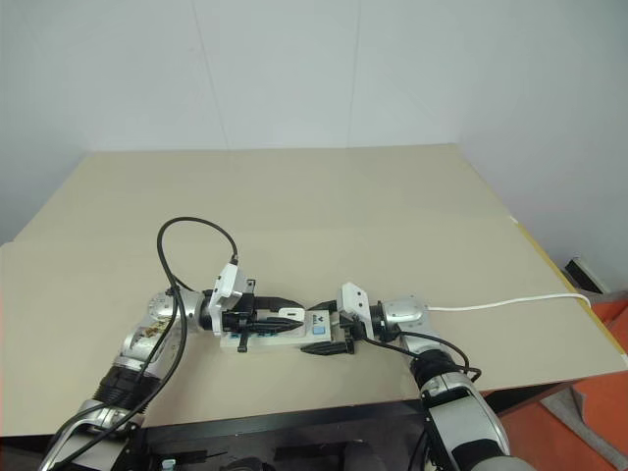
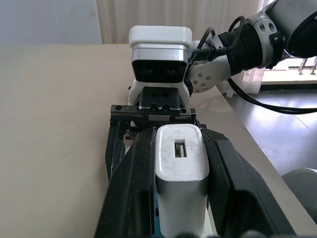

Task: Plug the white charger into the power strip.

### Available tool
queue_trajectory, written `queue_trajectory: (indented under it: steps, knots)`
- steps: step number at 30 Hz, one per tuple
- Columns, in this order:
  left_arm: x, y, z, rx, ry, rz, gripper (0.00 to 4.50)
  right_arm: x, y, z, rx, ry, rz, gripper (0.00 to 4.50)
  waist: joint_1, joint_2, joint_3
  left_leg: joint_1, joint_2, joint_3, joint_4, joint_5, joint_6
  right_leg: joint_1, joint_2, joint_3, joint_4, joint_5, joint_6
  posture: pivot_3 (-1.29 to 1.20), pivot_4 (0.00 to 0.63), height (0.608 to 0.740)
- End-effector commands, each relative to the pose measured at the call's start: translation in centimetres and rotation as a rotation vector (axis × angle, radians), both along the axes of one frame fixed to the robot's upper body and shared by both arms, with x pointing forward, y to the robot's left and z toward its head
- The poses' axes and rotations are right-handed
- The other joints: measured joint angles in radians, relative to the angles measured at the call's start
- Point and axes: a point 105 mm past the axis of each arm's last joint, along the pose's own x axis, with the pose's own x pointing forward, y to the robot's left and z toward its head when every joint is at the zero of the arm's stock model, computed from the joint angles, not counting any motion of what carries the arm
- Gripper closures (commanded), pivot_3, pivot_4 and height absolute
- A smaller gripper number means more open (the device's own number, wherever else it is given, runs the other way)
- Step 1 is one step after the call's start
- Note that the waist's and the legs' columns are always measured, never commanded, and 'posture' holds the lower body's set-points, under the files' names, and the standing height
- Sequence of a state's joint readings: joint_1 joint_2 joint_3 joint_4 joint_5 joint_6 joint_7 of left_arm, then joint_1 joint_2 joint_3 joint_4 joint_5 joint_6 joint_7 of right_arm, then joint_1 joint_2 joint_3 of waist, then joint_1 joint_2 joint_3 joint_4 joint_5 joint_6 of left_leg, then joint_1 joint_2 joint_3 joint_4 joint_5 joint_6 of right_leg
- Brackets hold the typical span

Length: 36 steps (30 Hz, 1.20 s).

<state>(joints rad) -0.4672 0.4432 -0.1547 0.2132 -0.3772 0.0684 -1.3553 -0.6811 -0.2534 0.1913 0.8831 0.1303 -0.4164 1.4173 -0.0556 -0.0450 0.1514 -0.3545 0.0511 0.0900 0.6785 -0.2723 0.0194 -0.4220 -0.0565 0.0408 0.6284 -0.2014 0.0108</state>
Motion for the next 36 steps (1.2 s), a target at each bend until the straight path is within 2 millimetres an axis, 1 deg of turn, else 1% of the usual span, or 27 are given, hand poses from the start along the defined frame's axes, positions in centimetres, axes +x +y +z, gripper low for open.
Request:
queue_trajectory:
  steps: [1,9,13,19,27,36]
  knots:
    - [-0.1,0.4,-0.5,0.014,0.014,0.01,3.45,-0.7,-0.1,-1.8,-0.056,0.05,0.013,1.1,0.0,0.0,0.0,0.0,0.0,0.0,0.0,0.0,0.0,0.0,0.0,0.0,0.0,0.0,0.0,0.0,0.15,0.74]
    - [-0.7,1.0,-2.6,0.06,0.037,0.021,3.45,-0.7,-0.2,-1.7,-0.061,0.048,0.011,1.1,-0.001,0.0,0.0,0.0,0.0,0.0,-0.001,0.0,0.0,0.0,0.0,0.0,0.0,0.0,0.0,0.0,0.15,0.74]
    - [-0.9,1.0,-3.1,0.063,0.059,0.026,3.45,-0.7,-0.2,-1.8,-0.061,0.048,0.012,1.1,-0.002,0.0,-0.001,0.001,0.0,0.0,-0.001,0.0,0.0,0.0,0.0,0.0,0.0,0.0,0.0,0.0,0.15,0.74]
    - [-0.4,1.0,-3.8,0.087,0.074,0.042,3.45,-0.7,-0.2,-1.7,-0.06,0.048,0.014,1.1,-0.002,0.0,-0.002,0.001,0.0,0.0,-0.001,0.0,0.0,0.0,0.0,0.0,-0.001,-0.001,-0.001,0.0,0.15,0.74]
    - [-0.4,0.8,-4.3,0.118,0.074,0.014,3.45,-0.7,-0.3,-1.7,-0.061,0.046,0.011,1.1,-0.001,0.0,-0.003,0.001,0.0,0.0,-0.002,0.0,0.0,0.0,0.0,0.0,-0.001,-0.001,-0.001,0.0,0.15,0.74]
    - [-0.2,0.8,-3.9,0.107,0.063,0.023,3.45,-0.7,-0.3,-1.7,-0.062,0.045,0.012,1.1,0.001,0.0,-0.003,0.001,0.0,0.0,-0.002,0.0,0.0,0.0,0.0,0.0,-0.001,-0.001,-0.001,0.0,0.15,0.74]
